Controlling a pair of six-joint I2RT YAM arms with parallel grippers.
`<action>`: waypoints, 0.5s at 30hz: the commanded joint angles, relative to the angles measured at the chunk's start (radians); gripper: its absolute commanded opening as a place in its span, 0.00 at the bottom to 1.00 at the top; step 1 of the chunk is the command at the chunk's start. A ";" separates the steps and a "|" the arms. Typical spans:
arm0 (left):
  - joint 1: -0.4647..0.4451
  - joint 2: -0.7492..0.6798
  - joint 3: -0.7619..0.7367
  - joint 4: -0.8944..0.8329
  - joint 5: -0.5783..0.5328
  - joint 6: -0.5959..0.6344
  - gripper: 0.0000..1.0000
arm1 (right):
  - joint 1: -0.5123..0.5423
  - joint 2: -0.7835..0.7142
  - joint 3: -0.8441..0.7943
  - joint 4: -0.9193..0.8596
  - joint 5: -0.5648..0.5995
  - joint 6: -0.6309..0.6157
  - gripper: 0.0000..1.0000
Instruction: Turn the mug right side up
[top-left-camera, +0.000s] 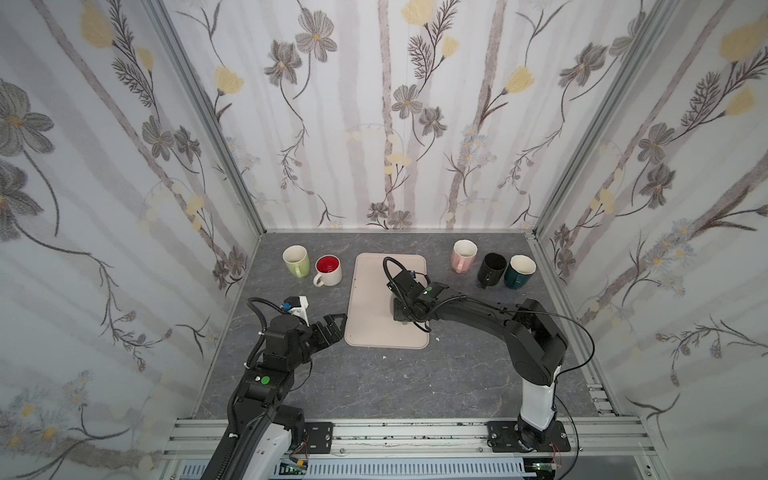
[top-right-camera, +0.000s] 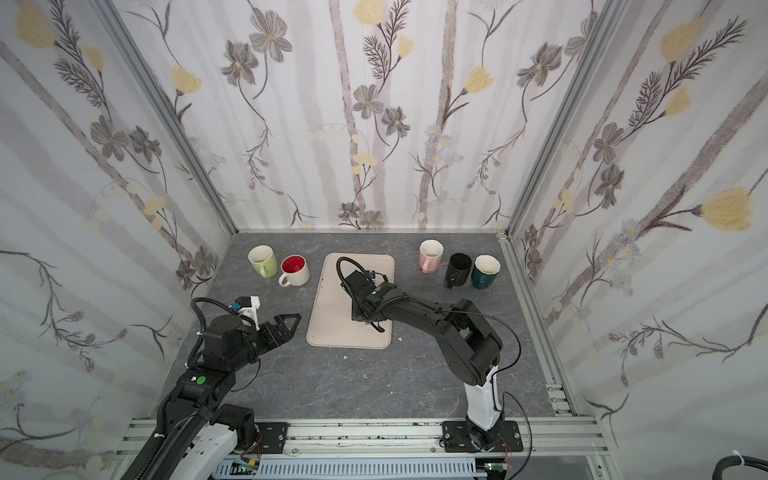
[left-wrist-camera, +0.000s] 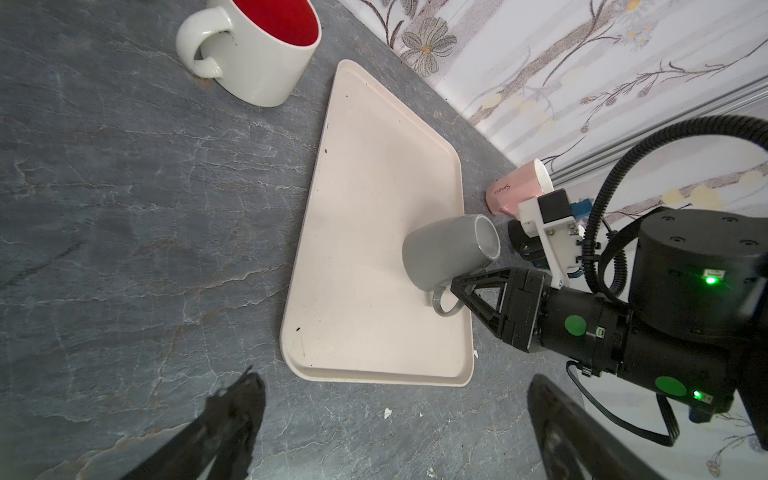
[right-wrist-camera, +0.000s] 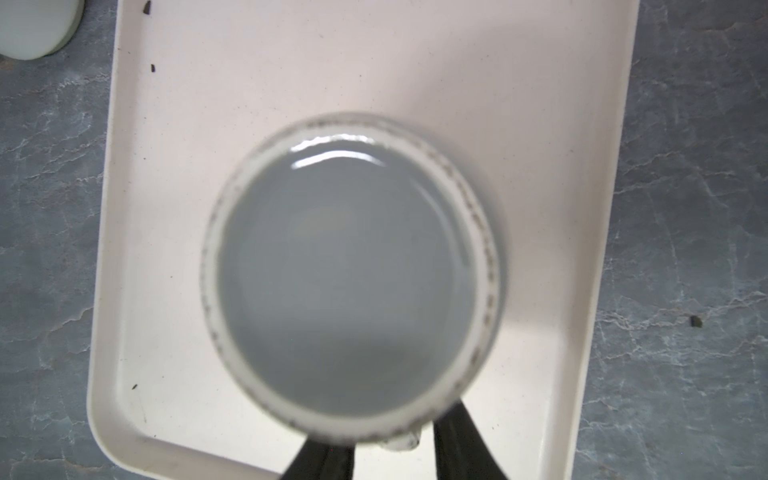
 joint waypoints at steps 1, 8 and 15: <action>0.000 0.000 -0.002 0.038 -0.011 -0.001 1.00 | -0.004 -0.007 0.032 -0.015 -0.003 -0.035 0.32; 0.000 0.003 -0.002 0.041 -0.010 -0.004 1.00 | -0.007 0.016 0.072 -0.052 0.004 -0.058 0.30; 0.000 0.002 -0.006 0.042 -0.010 -0.004 1.00 | -0.007 0.061 0.111 -0.086 0.011 -0.075 0.21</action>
